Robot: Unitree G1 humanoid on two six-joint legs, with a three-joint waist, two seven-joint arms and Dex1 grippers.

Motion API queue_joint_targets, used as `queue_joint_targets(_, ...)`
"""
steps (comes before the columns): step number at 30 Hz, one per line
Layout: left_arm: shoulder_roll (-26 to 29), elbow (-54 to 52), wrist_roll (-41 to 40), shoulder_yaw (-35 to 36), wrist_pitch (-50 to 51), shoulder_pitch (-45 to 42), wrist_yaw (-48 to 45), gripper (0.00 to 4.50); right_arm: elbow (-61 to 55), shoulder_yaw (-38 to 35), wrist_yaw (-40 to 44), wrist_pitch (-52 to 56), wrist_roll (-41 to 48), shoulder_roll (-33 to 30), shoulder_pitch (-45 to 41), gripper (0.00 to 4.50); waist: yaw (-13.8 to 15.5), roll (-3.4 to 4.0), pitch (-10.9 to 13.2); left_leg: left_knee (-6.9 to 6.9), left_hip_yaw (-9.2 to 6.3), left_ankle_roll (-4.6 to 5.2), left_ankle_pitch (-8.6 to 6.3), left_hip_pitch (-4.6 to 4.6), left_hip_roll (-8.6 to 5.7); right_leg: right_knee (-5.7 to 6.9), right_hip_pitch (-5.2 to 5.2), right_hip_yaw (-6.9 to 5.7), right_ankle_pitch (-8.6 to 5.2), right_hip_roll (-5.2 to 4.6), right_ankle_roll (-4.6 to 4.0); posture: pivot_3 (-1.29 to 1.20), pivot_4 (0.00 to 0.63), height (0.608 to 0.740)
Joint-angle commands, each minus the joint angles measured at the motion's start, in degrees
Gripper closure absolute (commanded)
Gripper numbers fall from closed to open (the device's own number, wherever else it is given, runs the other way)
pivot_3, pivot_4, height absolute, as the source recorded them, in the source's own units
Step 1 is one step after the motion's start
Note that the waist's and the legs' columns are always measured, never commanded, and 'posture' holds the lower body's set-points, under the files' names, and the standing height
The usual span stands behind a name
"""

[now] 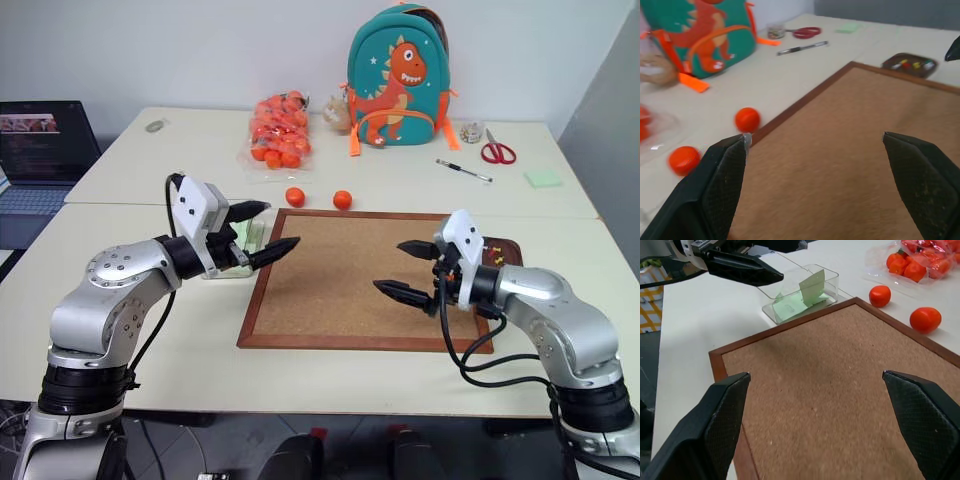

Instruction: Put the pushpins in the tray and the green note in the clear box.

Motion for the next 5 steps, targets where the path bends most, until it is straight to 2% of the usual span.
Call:
queue_joint_targets(1, 1.1, -2.6, -4.2, -1.6, 3.6, 1.3, -4.4, 0.06, -3.8, -4.9, 0.1, -2.0, 1.4, -1.8, 3.0, 0.0, -0.2, 0.0, 0.0, -0.01, 0.03, 0.0, 0.0, 0.02, 0.0, 0.01, -0.01, 0.03, 0.0, 0.02, 0.0, 0.0, 0.15, 0.74)
queue_joint_targets(5, 1.1, -1.0, -4.2, -3.7, 3.4, 1.0, -7.3, 0.06, -3.0, -5.0, -0.1, -5.2, -1.6, -2.5, 5.7, 0.0, -0.1, 0.0, 0.0, -0.01, -0.01, 0.0, 0.0, 0.06, 0.03, 0.03, 0.02, 0.0, 0.0, 0.11, 0.0, 0.0, 0.15, 0.74)
